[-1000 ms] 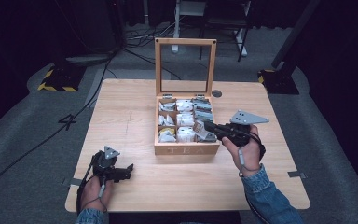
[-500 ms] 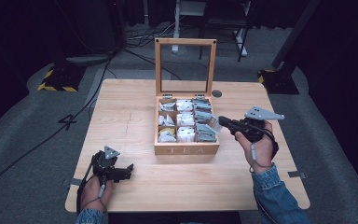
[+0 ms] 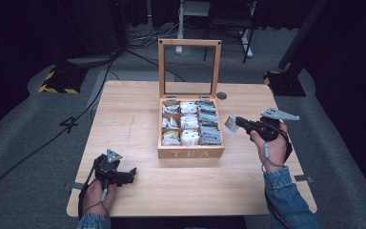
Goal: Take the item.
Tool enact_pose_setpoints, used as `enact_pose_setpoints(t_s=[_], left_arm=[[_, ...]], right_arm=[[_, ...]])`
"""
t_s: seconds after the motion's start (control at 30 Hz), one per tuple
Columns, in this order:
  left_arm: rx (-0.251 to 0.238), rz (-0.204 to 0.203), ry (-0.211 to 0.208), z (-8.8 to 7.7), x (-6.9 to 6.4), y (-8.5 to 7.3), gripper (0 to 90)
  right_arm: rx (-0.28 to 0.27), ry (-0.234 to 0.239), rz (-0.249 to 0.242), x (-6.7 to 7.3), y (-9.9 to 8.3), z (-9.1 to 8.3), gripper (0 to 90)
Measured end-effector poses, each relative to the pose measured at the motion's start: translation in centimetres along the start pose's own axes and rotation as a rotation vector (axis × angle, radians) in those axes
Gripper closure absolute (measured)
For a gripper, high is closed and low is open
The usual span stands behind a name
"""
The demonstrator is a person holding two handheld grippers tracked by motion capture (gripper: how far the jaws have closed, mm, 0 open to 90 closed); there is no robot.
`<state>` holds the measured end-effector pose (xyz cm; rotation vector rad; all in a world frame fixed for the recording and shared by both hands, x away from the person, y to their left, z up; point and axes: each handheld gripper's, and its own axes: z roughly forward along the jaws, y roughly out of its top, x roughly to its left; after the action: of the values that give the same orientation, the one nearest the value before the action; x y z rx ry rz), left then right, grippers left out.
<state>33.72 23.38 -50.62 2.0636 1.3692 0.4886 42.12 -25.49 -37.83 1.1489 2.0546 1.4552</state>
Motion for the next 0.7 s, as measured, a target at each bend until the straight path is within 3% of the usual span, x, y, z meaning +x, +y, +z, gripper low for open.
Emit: enact_pose_setpoints(t_s=[0.7], left_arm=[[0.0, 0.0, 0.0, 0.0, 0.0, 0.0, 0.0]], right_arm=[[0.087, -0.093, 0.068, -3.7, -2.5, 1.4, 90.0]])
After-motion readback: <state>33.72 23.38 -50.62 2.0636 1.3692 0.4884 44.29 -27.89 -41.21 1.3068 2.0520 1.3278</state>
